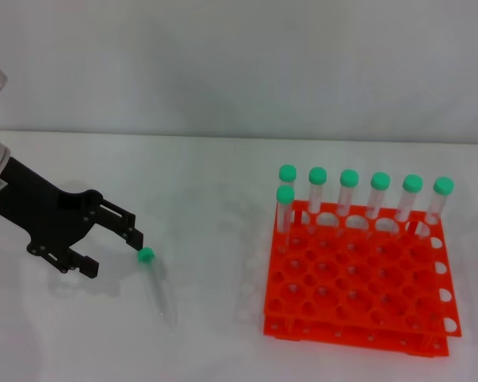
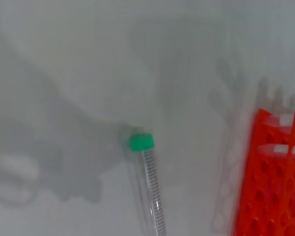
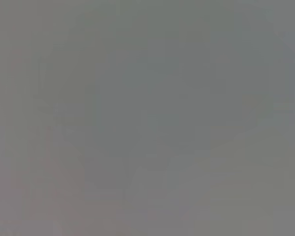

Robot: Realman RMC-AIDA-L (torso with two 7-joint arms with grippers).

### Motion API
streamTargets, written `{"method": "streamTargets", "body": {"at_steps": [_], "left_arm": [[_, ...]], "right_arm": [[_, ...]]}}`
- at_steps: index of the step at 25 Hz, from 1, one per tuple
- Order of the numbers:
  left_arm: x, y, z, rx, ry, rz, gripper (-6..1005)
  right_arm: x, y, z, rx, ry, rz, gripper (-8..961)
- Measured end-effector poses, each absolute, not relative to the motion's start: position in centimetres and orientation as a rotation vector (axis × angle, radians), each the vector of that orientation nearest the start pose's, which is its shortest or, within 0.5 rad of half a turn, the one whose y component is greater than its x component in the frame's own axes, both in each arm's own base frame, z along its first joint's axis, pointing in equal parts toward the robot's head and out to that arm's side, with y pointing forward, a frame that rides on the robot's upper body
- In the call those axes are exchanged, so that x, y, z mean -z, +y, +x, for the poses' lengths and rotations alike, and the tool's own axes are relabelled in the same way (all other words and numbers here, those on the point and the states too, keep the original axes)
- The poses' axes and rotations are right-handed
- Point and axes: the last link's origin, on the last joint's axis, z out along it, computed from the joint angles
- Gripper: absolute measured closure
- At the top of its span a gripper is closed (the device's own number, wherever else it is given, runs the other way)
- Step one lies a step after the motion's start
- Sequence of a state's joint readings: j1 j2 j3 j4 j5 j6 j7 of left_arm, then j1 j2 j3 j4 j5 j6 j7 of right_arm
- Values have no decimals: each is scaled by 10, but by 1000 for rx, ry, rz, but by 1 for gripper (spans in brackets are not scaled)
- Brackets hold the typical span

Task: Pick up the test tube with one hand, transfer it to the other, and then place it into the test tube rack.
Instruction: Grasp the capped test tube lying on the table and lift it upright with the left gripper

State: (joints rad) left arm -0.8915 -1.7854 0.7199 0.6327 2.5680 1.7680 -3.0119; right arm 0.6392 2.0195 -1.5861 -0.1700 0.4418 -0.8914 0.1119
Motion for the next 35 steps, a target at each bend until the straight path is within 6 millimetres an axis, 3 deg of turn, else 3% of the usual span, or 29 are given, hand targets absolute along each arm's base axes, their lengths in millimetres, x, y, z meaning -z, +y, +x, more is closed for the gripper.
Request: {"method": "streamTargets", "body": {"at_steps": [21, 35], "left_arm": [[-78, 393, -238, 267, 2519, 2108, 167], [-54, 393, -252, 228, 2578, 2086, 167]], "right_arm": [[-50, 428, 302, -642, 554, -1429, 81], [-50, 428, 302, -644, 553, -1429, 81]]}}
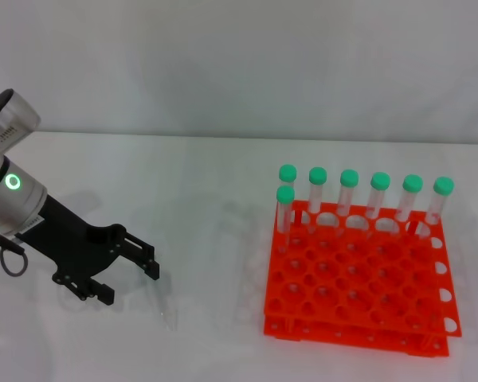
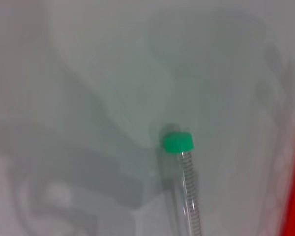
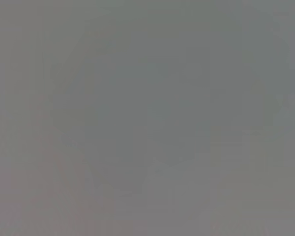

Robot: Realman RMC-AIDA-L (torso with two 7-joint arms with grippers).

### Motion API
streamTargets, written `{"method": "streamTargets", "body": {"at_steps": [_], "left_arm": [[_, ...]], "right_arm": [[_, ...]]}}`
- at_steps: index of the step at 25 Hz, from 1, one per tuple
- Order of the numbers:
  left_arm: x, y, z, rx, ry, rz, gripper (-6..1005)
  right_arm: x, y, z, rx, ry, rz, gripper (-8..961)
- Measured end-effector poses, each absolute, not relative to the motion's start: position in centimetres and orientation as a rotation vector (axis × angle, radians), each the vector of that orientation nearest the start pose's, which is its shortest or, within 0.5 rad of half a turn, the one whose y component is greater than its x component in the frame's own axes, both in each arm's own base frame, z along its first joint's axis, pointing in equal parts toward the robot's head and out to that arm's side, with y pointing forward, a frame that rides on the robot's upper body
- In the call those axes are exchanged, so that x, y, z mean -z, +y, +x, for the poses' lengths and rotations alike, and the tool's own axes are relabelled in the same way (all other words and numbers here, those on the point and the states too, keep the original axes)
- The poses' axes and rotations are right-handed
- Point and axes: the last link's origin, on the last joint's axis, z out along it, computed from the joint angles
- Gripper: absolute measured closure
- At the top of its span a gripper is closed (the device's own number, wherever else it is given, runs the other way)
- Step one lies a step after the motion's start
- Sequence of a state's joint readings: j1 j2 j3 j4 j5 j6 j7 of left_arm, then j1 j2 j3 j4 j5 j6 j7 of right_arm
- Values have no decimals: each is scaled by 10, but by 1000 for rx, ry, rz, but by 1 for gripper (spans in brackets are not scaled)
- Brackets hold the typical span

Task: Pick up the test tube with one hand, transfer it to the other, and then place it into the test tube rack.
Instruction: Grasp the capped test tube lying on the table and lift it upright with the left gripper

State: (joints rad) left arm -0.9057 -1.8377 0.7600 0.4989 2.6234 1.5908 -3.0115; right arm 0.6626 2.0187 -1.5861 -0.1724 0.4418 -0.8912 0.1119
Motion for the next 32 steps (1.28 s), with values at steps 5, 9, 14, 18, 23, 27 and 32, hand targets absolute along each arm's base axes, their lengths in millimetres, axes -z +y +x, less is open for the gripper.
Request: {"method": "streamTargets", "body": {"at_steps": [5, 9, 14, 18, 23, 27, 32], "left_arm": [[-52, 393, -258, 216, 2602, 2083, 168], [-51, 392, -263, 209, 2620, 2076, 169], [-45, 390, -263, 209, 2615, 2064, 170], [-41, 390, -263, 217, 2615, 2065, 170], [-37, 390, -265, 248, 2616, 2079, 170], [-34, 390, -265, 242, 2618, 2088, 170], [-33, 393, -266, 222, 2630, 2101, 169]], "right_arm": [[-50, 428, 302, -643, 554, -1429, 80], [-50, 429, 302, -643, 552, -1429, 80], [-51, 429, 301, -646, 550, -1428, 80], [-51, 429, 301, -646, 549, -1429, 80], [-50, 429, 302, -645, 551, -1430, 80], [-50, 429, 301, -646, 551, -1430, 80], [-50, 429, 301, -647, 550, -1430, 80]]}}
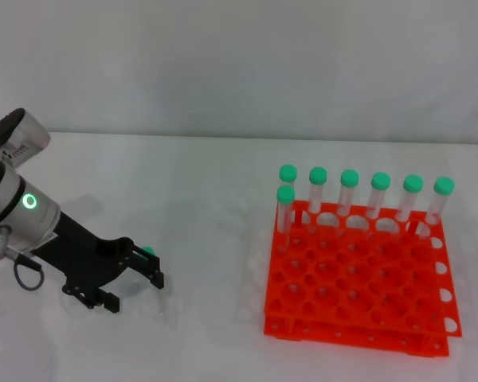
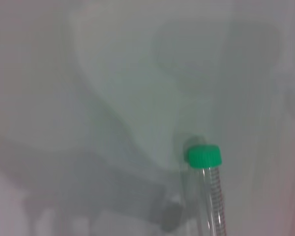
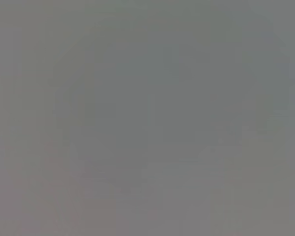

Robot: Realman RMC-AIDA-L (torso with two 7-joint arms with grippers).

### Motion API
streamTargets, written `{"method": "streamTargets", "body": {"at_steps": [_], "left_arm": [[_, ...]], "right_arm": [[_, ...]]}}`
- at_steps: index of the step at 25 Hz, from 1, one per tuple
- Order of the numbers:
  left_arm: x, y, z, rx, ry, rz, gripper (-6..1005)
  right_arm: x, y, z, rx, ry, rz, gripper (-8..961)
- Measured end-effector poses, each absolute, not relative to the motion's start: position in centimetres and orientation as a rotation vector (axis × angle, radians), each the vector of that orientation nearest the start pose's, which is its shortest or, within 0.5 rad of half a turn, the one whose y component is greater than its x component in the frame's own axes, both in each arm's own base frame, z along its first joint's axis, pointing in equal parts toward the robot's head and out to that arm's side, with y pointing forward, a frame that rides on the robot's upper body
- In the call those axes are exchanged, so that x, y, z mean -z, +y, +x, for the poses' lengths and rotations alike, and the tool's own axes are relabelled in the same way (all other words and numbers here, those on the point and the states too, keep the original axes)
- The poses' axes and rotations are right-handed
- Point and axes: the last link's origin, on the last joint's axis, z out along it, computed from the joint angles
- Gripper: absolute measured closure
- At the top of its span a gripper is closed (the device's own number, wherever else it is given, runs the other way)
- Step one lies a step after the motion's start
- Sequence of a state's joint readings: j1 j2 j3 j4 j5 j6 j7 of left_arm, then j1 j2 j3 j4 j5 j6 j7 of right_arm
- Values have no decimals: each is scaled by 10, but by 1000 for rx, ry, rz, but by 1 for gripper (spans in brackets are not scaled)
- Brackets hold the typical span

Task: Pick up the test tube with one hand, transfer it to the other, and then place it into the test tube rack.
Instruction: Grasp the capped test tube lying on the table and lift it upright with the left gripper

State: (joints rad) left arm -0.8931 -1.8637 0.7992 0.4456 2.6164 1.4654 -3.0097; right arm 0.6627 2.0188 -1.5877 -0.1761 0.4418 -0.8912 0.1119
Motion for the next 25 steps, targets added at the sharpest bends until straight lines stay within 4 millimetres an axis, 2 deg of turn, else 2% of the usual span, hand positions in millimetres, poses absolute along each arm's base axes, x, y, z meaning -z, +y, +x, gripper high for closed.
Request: {"method": "streamTargets", "body": {"at_steps": [14, 23, 25], "left_arm": [[-24, 400, -261, 191, 2632, 2126, 169], [-17, 395, -262, 212, 2625, 2097, 336], [-16, 395, -261, 213, 2624, 2095, 426]], "right_arm": [[-49, 433, 295, -657, 543, -1435, 80], [-50, 433, 294, -660, 541, -1435, 80], [-50, 433, 294, -661, 540, -1435, 80]]}}
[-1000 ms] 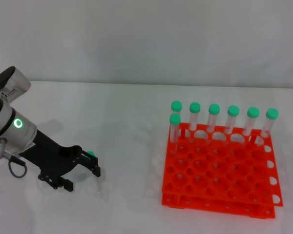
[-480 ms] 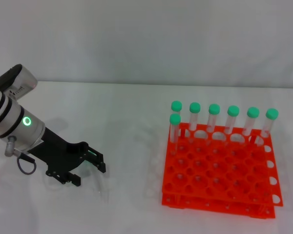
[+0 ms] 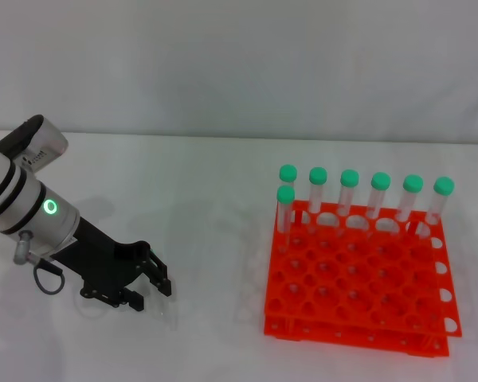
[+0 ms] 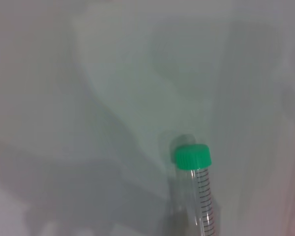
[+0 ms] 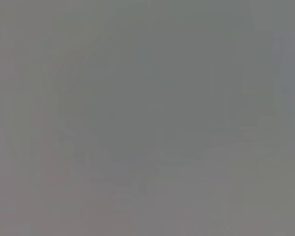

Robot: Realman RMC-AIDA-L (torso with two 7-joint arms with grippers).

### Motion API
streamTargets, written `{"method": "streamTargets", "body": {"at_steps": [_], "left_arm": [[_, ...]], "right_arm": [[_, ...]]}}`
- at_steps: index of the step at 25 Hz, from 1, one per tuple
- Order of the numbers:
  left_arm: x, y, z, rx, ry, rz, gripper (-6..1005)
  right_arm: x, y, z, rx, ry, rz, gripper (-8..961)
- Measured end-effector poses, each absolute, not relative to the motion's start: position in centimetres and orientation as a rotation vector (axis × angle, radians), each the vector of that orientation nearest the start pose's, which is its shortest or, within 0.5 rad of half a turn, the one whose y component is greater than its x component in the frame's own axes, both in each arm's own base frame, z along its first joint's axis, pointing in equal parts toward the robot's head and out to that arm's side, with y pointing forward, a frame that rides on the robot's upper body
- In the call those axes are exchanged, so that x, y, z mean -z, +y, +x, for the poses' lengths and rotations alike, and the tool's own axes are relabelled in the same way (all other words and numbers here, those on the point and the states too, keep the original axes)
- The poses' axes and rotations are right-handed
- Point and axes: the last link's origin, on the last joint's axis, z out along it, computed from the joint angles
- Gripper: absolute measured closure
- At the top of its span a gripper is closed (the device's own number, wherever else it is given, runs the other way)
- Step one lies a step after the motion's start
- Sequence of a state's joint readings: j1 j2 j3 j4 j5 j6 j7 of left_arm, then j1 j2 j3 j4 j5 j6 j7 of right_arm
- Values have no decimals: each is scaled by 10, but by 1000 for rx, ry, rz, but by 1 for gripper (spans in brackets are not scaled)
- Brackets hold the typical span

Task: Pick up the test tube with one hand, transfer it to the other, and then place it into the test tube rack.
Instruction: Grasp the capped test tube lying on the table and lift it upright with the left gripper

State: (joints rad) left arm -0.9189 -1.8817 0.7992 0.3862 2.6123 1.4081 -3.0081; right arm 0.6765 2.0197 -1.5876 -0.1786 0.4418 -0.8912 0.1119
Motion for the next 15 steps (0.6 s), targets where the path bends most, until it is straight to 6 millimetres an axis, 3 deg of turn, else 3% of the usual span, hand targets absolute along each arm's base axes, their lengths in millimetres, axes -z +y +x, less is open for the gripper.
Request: {"method": "streamTargets", "body": {"at_steps": [2, 15], "left_arm": [[-16, 394, -261, 213, 2623, 2095, 516], [-8, 395, -263, 198, 2635, 2106, 526]], "right_arm": [[-50, 433, 294, -661, 540, -1435, 80], [-51, 434, 293, -667, 532, -1433, 81]]}}
